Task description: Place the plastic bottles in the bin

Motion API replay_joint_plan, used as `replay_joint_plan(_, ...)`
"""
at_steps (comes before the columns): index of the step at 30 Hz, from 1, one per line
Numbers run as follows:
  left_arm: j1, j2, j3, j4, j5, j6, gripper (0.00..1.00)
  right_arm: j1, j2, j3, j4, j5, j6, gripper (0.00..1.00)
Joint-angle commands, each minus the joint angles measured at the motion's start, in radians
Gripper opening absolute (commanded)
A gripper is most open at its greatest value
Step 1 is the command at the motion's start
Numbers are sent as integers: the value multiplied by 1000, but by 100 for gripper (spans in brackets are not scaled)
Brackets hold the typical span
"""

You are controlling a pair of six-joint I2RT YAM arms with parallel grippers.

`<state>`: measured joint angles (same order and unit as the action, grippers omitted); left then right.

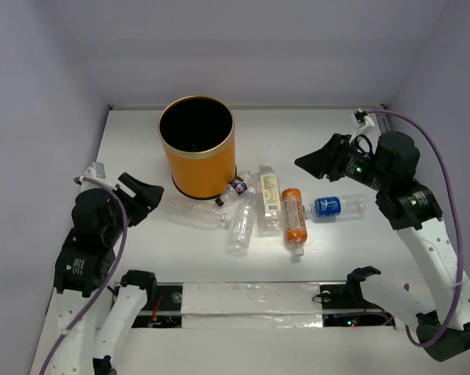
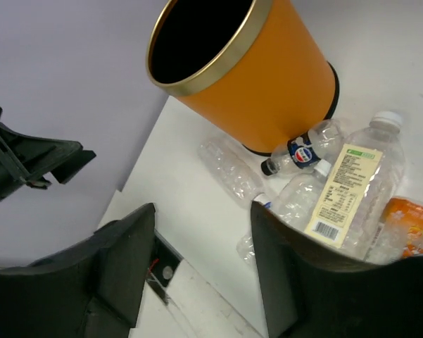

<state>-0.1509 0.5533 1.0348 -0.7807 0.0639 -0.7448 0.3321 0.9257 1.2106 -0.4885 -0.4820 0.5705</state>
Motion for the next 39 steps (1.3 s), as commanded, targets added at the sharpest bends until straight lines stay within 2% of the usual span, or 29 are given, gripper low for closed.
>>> replay_joint_plan(1,-6,-9,16,-35,7,-22,63,13,-10,20,13,8,-24,48)
replay_joint_plan(3,-6,-15,-2,-66,13,-39,60,13,-13,3,1,8,-34,21)
replay_joint_plan(4,-6,-27,-24,-68,28,-59,54,22,-14,-8,-2,6,-40,1)
replay_joint_plan(8,-6,-58,-112,-66,69,-140,17,64,-7,-54,-4,2,-47,0)
replay_joint_plan(10,-6,-53,-165,-55,96,-165,3,105,11,-68,-8,23,-49,0)
replay_joint_plan(11,-6,-52,-182,-52,123,-175,0,120,21,-69,-13,34,-52,0)
replay_joint_plan(16,-6,-67,-234,-87,113,-214,0,180,56,-89,1,88,-57,0)
replay_joint_plan(19,-6,-98,-321,-54,163,-273,0,208,81,-103,25,89,-57,0)
replay_joint_plan(22,-6,-107,-389,6,191,-341,15,232,101,-102,31,92,-67,0)
replay_joint_plan(23,-6,-102,-409,15,189,-344,27,243,105,-102,31,94,-70,2)
replay_joint_plan(24,-6,-96,-415,32,183,-350,33,252,110,-105,31,95,-78,8)
replay_joint_plan(25,-6,-79,-421,40,175,-357,40,252,110,-108,33,97,-83,30)
replay_joint_plan(26,-15,-69,-432,52,168,-358,54,252,108,-114,40,98,-83,43)
replay_joint_plan(27,-15,-55,-439,69,148,-363,60,252,108,-118,42,95,-87,57)
replay_joint_plan(28,-15,-32,-450,84,143,-367,67,252,110,-124,44,92,-90,75)
replay_joint_plan(29,-15,-21,-475,107,139,-373,76,252,111,-126,44,89,-93,80)
replay_joint_plan(30,-15,-13,-487,153,133,-389,80,252,113,-129,42,89,-96,85)
replay_joint_plan(32,-15,19,-519,196,120,-409,90,262,117,-129,36,91,-103,91)
replay_joint_plan(35,-15,80,-541,280,96,-424,98,262,119,-131,28,97,-113,93)
replay_joint_plan(39,-15,181,-539,375,53,-404,99,262,124,-132,16,91,-129,94)
